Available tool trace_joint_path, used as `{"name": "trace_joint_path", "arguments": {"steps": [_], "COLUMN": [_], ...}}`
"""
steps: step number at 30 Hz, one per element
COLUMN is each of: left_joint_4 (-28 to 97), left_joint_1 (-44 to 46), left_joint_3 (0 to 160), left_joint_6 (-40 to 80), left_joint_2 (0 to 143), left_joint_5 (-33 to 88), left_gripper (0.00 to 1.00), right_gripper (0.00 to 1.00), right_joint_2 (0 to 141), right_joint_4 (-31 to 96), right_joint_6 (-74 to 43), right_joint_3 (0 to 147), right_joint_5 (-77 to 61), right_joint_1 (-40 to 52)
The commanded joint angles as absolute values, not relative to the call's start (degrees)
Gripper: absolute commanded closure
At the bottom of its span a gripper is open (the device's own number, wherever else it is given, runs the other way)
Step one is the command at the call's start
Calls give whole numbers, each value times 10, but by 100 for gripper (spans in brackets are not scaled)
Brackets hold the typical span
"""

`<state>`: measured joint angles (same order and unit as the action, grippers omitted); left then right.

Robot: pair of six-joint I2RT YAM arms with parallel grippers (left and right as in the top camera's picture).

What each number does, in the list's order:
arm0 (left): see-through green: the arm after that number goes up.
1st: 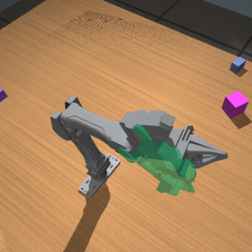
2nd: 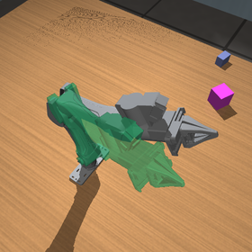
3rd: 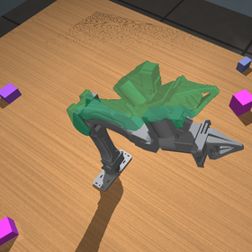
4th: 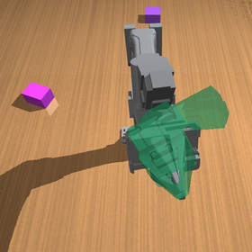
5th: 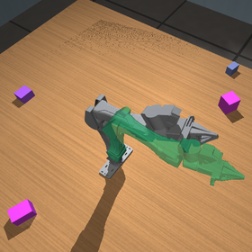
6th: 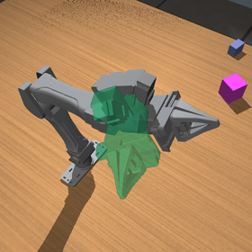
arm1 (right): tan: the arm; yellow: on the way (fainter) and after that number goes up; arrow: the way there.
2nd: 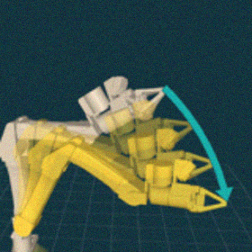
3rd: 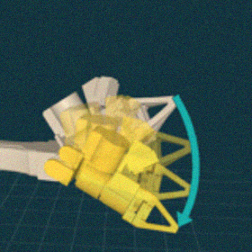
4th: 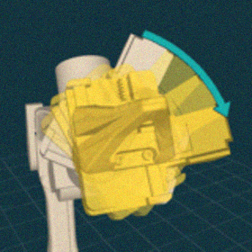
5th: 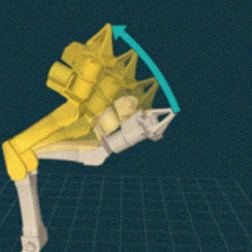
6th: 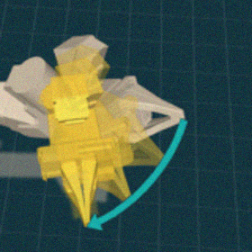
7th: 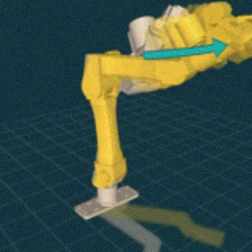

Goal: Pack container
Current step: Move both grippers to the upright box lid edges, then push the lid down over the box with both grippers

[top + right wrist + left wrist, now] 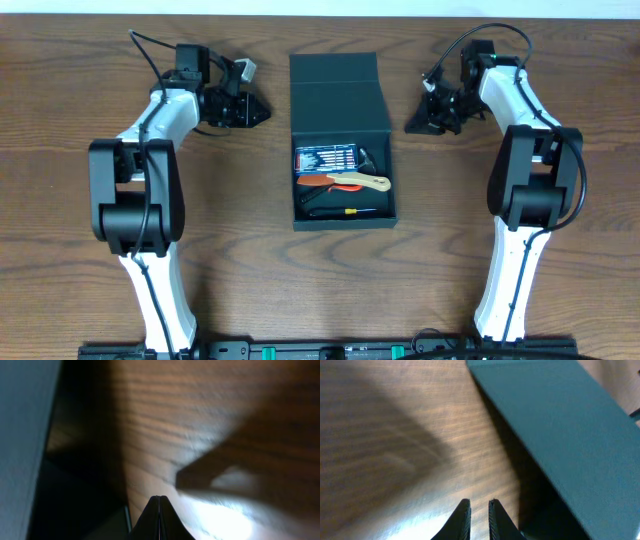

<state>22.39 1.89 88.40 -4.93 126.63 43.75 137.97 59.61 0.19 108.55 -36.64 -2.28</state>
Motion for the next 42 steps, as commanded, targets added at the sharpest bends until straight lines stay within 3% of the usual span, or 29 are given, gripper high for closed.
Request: {"name": "trace_joint_path", "arguments": {"steps": [1,7,23,42], "left_joint_4": [201,174,146,147], "left_joint_1": [26,41,65,65], "left_joint_3": [883,884,897,935], "left_joint_6": [-13,-8,1,4], "left_joint_2": [1293,1320,1330,1330], "left_joint_5": [446,446,446,475], "left_gripper": [88,88,88,91], "right_gripper": [96,94,90,93], "right_joint_2": [1389,1389,1389,1408], "right_joint_4": [583,543,509,459], "right_joint_6": [-4,-7,-19,-18], "right_joint_3": [1086,1086,1086,1086], "right_joint_5": [-425,-485,-487,-555], "right_joint_1": [-22,-22,-6,9]}}
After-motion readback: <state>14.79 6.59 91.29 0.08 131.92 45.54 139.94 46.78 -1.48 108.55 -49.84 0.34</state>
